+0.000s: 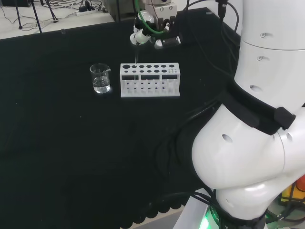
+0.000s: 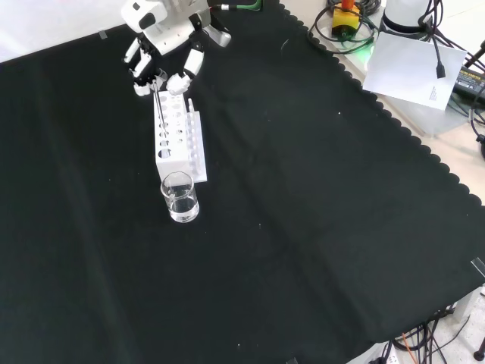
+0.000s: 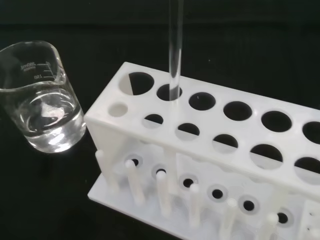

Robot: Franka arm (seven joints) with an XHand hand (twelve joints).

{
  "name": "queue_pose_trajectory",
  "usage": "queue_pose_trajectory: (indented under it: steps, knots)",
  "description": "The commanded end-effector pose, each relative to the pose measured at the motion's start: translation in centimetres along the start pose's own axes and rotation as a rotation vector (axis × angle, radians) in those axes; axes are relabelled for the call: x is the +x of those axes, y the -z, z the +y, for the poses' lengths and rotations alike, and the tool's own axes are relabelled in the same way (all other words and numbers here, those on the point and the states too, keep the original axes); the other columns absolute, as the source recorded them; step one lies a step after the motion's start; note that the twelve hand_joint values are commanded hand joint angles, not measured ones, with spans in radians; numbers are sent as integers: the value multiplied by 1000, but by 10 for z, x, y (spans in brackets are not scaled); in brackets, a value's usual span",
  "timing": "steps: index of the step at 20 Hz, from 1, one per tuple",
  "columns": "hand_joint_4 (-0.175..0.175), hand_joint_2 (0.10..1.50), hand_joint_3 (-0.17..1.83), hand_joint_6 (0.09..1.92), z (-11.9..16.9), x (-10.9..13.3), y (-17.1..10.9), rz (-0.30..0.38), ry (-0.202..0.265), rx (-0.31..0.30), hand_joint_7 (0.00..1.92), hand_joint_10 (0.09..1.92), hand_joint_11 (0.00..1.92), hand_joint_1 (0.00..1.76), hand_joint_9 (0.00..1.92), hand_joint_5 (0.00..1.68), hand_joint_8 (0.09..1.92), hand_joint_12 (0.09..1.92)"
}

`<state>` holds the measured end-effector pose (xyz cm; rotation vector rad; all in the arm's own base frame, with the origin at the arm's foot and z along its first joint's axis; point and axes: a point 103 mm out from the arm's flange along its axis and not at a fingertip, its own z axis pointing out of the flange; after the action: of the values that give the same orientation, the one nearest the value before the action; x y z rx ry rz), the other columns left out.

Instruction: Take the glass rod from the white test tube rack.

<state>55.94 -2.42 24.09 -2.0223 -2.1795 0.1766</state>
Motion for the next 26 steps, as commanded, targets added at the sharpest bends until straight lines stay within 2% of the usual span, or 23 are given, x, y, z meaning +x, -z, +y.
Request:
queue_pose_trajectory:
  steps: [1,7,13,14,15,16,18,22,26]
  knots:
    - [-175,929,596,956,4,13,1,18,33,-32,1015,827,562,851,1282,608,878,1296]
    - [-175,881,666,976,6,24,-2,19,50,-33,1045,780,670,916,1365,646,899,1272]
    - [-175,852,692,974,11,19,-6,-6,28,-29,1021,759,763,922,1382,620,895,1259]
    - [-175,908,573,1066,12,20,-6,-16,26,-57,1058,771,853,993,1413,705,907,1231]
    - [-175,924,484,1074,12,23,-4,-31,28,-102,1086,790,970,1103,1448,783,957,1181]
    - [-175,894,481,1033,12,26,-1,-25,32,-162,1115,819,1108,1185,1486,856,994,1093]
    - [-175,800,591,957,11,33,6,-19,39,-229,1160,869,1279,1264,1538,952,1049,947]
    - [-175,681,747,861,8,45,18,-32,59,-287,1227,866,1384,1301,1601,1047,1040,900]
    - [-175,649,762,755,4,50,38,-26,68,-324,1264,821,1407,1312,1622,1111,990,940]
